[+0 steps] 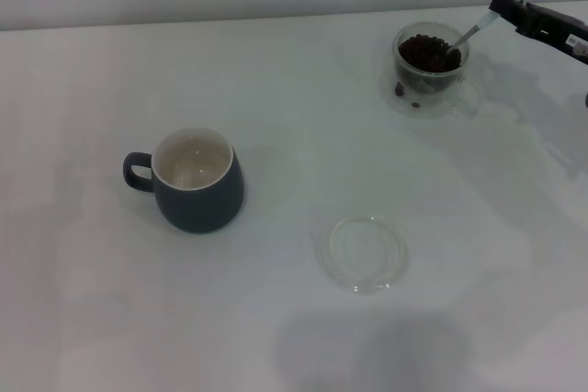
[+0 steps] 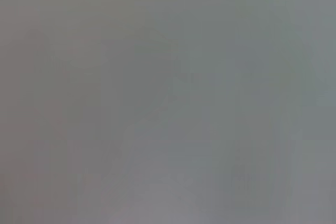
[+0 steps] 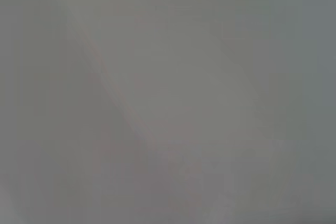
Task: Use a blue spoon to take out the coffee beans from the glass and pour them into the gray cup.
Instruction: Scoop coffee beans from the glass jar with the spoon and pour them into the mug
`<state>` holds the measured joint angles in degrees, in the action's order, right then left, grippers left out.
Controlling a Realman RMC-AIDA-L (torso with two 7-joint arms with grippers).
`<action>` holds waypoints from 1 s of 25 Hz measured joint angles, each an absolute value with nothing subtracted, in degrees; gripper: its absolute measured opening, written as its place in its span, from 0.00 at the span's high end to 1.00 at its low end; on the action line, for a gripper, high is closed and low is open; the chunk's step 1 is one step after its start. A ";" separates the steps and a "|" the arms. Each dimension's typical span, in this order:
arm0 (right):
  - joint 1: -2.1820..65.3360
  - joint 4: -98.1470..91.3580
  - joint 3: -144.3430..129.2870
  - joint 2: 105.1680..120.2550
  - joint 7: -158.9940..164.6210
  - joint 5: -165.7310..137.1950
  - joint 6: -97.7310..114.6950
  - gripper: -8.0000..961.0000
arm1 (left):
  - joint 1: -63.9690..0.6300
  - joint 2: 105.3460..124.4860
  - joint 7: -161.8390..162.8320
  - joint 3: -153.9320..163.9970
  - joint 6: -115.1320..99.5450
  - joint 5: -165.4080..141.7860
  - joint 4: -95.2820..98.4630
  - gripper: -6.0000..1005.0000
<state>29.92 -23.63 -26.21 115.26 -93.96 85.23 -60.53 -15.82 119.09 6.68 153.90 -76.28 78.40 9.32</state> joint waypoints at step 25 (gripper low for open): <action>29.24 -19.85 -25.92 115.30 -78.30 93.05 -54.58 0.78 | -16.38 119.09 6.49 153.90 -76.29 78.40 9.31 0.23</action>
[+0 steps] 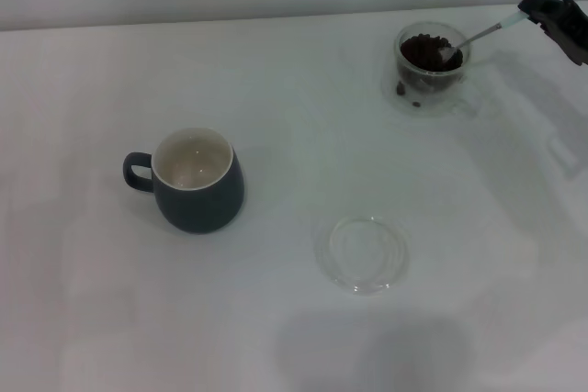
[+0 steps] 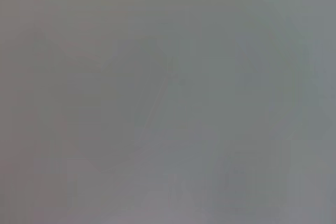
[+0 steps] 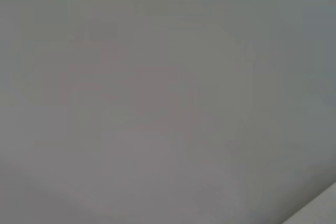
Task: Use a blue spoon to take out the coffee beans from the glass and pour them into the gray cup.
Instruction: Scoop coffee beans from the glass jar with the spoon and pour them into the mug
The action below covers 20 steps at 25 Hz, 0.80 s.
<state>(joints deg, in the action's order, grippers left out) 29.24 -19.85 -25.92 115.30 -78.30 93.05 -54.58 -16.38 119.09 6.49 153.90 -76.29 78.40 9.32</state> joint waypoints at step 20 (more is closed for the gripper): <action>27.97 -19.73 -26.35 114.61 -70.54 98.26 -59.21 0.77 | -16.88 119.09 6.57 153.90 -76.19 78.40 8.70 0.23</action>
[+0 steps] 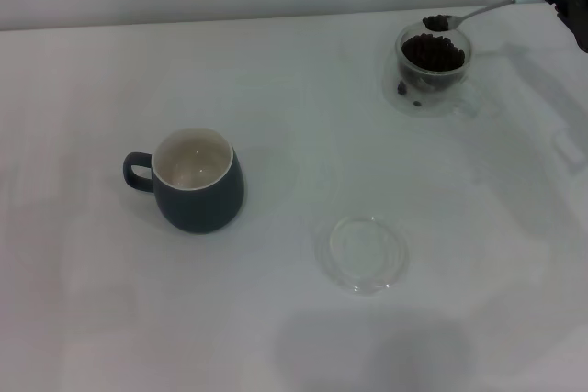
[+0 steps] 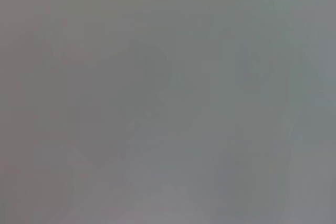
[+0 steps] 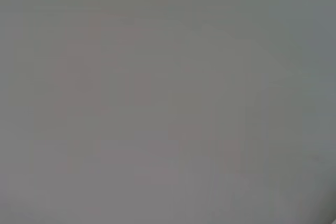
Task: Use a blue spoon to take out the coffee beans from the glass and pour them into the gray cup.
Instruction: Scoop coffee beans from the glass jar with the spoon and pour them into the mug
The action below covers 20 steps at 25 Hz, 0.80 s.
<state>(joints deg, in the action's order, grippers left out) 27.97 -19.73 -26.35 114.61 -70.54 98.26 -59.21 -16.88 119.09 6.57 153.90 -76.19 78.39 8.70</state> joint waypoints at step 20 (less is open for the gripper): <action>29.46 -17.48 -36.74 115.64 -65.80 98.25 -69.29 0.75 | -17.00 119.09 6.42 154.14 -76.20 78.25 8.52 0.23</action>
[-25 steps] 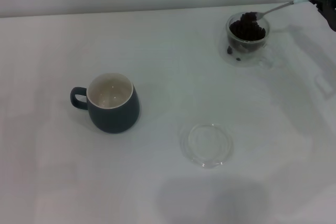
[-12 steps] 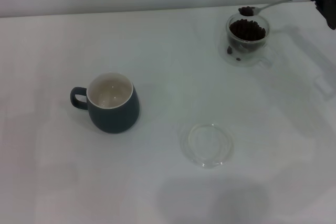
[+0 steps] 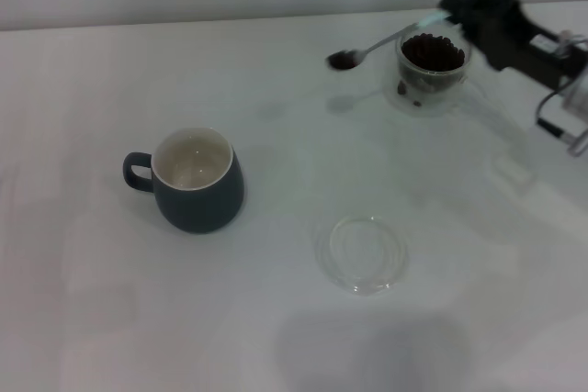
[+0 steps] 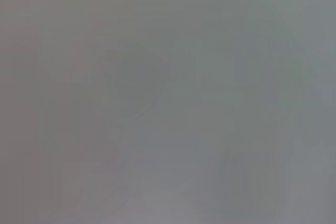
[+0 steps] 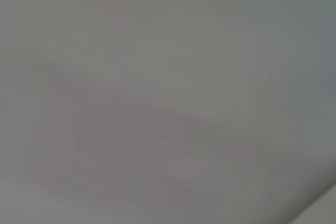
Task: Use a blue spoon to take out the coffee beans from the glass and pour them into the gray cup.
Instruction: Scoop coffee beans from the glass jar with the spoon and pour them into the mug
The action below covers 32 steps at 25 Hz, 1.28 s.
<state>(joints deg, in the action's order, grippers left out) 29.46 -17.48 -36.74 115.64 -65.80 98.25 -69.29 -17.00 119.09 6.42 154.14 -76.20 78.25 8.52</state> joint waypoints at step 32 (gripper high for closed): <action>45.79 -1.21 -46.32 116.19 -95.14 97.56 -73.33 0.73 | -17.33 119.09 6.40 153.98 -74.60 78.35 8.43 0.23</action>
<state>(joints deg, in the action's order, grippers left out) 45.79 -1.21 -46.33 116.19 -95.14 97.56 -73.33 -17.33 119.09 6.39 153.98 -74.60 78.35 8.43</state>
